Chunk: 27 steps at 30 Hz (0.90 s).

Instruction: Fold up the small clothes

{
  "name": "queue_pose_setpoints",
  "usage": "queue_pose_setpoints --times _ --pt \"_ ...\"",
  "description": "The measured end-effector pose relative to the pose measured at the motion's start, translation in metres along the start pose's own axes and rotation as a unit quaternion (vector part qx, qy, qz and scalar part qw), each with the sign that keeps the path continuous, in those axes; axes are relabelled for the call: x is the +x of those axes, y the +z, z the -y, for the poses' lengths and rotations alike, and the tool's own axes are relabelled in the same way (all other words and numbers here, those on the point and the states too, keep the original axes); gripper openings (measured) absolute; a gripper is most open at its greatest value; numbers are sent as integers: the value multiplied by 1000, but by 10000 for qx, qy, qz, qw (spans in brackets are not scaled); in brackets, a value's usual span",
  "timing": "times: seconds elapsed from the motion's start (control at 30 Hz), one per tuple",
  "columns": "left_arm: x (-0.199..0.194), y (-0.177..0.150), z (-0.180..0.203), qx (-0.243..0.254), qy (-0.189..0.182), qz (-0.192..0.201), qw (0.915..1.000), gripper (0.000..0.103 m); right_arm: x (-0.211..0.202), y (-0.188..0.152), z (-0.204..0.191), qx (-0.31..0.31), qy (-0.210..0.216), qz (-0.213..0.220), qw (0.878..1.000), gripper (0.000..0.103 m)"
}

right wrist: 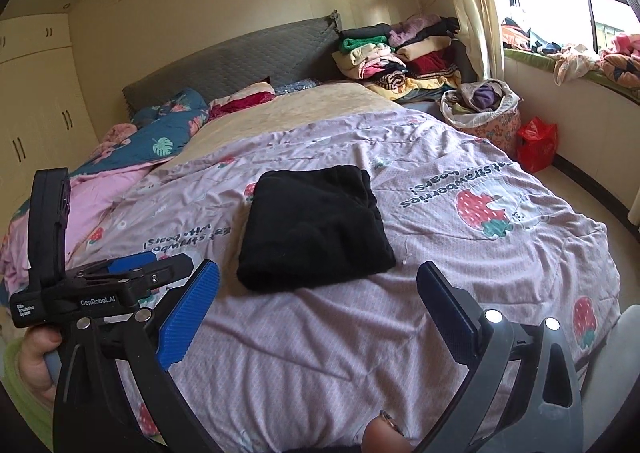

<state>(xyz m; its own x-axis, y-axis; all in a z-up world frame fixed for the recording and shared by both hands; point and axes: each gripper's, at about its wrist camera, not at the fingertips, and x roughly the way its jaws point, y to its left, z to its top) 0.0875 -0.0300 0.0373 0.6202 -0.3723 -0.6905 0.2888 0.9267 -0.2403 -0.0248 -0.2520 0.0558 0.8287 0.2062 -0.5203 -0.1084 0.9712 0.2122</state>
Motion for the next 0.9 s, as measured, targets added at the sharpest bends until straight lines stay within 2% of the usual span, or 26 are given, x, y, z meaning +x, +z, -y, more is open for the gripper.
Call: queue_pose_setpoints --times 0.23,0.4,0.57,0.63,0.9 --pt "-14 -26 1 115 304 213 9992 93 -10 -22 -8 -126 -130 171 9997 99" --pt "-20 -44 1 59 272 301 9992 93 -10 -46 2 19 -206 251 9995 99" --pt "-17 -53 -1 52 273 274 9992 93 -1 -74 13 11 -612 126 9980 99" --pt "-15 -54 -2 76 331 247 9991 94 4 -82 18 80 -602 -31 9981 99" --pt "-9 -60 -3 34 361 146 9992 93 4 -82 15 64 -616 -7 9981 99"
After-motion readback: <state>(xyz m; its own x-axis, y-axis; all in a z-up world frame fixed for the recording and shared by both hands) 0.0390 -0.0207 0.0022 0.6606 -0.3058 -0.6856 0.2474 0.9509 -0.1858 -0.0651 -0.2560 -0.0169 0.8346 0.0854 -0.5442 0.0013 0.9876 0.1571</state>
